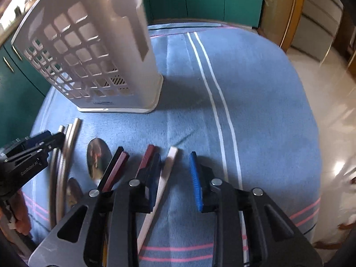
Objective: Organize utensils
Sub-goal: 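Grasp a white chopstick with the left tool while the right tool grasps a pale chopstick, then lift both chopsticks into the white holder and open both tools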
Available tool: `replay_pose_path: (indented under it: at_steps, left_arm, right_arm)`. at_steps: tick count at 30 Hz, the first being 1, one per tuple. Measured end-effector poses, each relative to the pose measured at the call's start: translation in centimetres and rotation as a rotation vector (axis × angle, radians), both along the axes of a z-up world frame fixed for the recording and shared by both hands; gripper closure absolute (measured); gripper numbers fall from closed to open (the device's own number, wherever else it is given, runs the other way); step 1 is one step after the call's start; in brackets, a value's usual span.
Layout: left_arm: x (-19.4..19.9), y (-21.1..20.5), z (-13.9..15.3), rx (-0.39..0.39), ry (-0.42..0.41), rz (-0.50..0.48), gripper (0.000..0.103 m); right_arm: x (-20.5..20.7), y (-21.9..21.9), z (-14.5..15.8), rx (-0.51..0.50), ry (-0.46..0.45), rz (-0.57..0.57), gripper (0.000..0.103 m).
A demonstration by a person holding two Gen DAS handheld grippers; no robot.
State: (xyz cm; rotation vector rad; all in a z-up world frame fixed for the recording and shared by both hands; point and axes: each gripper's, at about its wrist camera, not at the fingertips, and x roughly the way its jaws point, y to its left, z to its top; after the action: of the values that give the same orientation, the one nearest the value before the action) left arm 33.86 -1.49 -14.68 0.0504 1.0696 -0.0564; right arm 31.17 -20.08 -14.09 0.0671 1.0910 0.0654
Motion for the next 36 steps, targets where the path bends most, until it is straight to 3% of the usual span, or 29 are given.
replay_pose_path:
  at_steps: [3,5,7,12,17,26,36]
  left_arm:
    - [0.5,-0.3,0.0,0.005,0.011,-0.010,0.061]
    - [0.9,-0.2,0.1,0.001,0.015,-0.011,0.066]
    - [1.2,-0.3,0.1,0.001,0.004,-0.021,0.090]
    - [0.1,0.0,1.0,-0.050,0.028,-0.015,0.097]
    - [-2.7,1.4,6.4,-0.096,-0.089,-0.001,0.097]
    - [-8.0,3.7,19.4,-0.206,-0.401,0.040,0.097]
    - [-9.1,5.7,25.4,-0.380,-0.546,0.155,0.097]
  right_arm:
    - [0.4,0.6,0.1,-0.038,0.008,0.020,0.077]
    - [0.2,0.4,0.1,-0.045,0.006,0.021,0.085]
    - [-0.2,-0.2,0.2,-0.019,-0.001,0.021,0.091]
    - [-0.9,-1.4,0.7,0.060,-0.004,0.040,0.096]
    - [-4.3,-3.2,6.1,0.089,-0.133,0.049,0.096]
    - [-11.4,-4.1,17.9,0.117,-0.445,0.083,0.096]
    - [-12.7,-3.7,26.2,0.134,-0.707,0.092,0.096]
